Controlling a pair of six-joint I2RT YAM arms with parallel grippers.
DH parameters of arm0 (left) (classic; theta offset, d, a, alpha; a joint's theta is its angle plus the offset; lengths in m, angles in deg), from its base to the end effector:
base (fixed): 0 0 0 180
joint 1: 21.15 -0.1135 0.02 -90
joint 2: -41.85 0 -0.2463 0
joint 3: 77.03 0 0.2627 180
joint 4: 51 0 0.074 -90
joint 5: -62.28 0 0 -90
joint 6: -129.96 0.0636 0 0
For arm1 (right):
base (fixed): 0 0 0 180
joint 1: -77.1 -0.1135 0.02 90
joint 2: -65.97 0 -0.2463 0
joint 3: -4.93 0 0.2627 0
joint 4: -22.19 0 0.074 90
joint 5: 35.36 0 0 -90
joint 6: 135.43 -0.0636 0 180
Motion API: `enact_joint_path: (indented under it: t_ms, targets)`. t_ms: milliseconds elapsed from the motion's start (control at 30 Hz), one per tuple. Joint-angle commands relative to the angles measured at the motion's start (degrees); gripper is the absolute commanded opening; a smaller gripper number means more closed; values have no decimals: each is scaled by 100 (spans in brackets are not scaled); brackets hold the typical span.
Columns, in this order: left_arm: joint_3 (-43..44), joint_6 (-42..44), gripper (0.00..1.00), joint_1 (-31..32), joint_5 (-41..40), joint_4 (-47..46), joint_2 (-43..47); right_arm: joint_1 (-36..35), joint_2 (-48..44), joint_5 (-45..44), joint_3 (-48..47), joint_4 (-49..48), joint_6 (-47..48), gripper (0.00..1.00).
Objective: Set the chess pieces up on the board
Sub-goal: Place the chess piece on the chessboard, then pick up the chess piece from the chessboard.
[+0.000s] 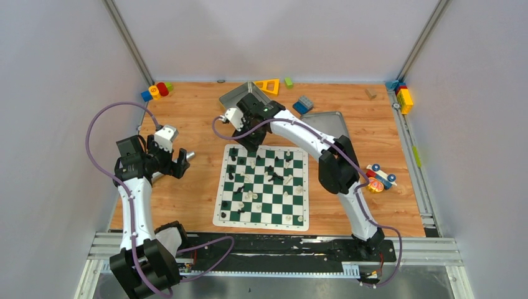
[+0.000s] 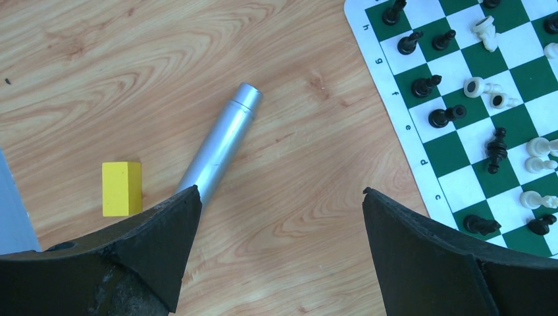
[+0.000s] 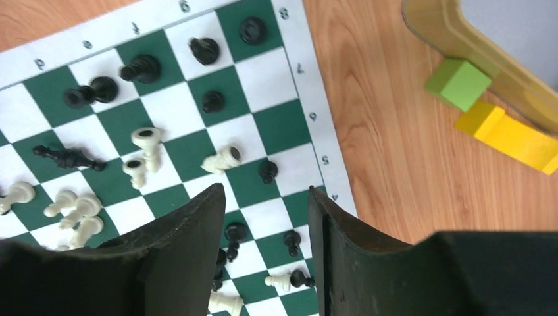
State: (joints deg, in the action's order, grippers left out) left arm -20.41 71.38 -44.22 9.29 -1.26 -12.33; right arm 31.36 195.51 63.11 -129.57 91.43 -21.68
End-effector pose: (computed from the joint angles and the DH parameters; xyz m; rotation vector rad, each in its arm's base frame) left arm 0.2201 0.0521 0.2327 0.4455 2.1647 -0.2599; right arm 0.3408 0.3631 0.2028 -1.5832 2.2021 0.3152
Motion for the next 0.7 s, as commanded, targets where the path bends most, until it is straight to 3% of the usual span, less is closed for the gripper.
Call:
enact_joint_path:
  t_ms: [0,667]
  targets:
    - [37,33,100,-51,104,-51,100,175,-164,-6,268,-149,-150,49]
    - [50,16,100,-49,102,-53,63,311,386,294,401,-174,-183,46]
